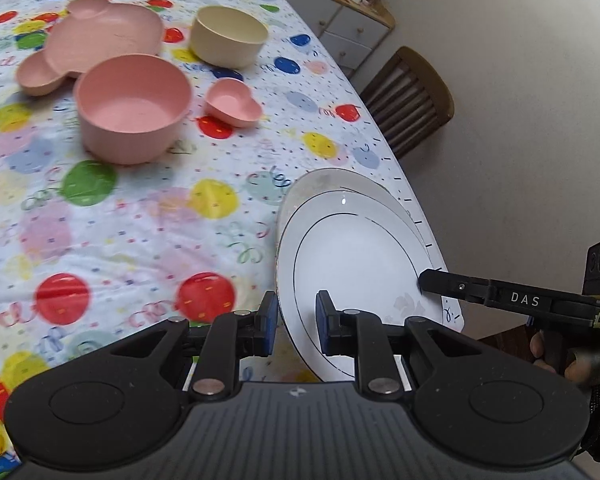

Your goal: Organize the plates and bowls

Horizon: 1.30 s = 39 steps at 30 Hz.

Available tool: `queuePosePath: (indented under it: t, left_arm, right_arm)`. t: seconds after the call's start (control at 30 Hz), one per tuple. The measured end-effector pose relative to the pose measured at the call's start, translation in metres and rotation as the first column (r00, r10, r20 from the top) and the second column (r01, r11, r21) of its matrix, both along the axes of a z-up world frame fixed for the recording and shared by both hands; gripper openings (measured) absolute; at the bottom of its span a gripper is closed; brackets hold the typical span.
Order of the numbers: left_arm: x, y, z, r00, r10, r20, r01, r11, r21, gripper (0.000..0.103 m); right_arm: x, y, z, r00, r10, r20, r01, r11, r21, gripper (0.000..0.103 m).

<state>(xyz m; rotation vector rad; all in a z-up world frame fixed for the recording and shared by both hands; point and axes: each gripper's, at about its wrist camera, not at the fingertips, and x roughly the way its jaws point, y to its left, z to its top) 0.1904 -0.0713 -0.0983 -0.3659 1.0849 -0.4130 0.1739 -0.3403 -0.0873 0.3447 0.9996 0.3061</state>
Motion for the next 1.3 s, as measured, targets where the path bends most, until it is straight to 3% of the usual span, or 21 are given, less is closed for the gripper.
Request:
queuePosePath:
  t: [0.2,0.5,0.73,1.3]
  left_arm:
    - [0.023,-0.038,-0.017,0.999,0.009,-0.046,-0.007,0.999,0.037,0.019]
    - [0.038,-0.062,-0.035,0.995,0.051,-0.091,-0.043,0.995,0.09,0.019]
    - [0.042,-0.067,-0.042,0.991,0.08,-0.111,-0.067,0.991,0.114,0.019]
    - [0.061,-0.079,-0.046,0.975,0.092,-0.201,-0.06,0.986,0.158,0.019]
  right_arm:
    - [0.022,-0.04,-0.014,0.999,-0.015,-0.03,0.015,1.0,-0.012,0.008]
    - [0.059,-0.07,-0.043,0.995,0.037,-0.091,-0.038,0.999,-0.004,0.008]
    - [0.076,-0.078,-0.055,0.987,0.082,-0.136,-0.08,0.997,0.018,0.008]
    - [0.093,-0.08,-0.052,0.98,0.154,-0.128,-0.155,0.988,0.002,0.007]
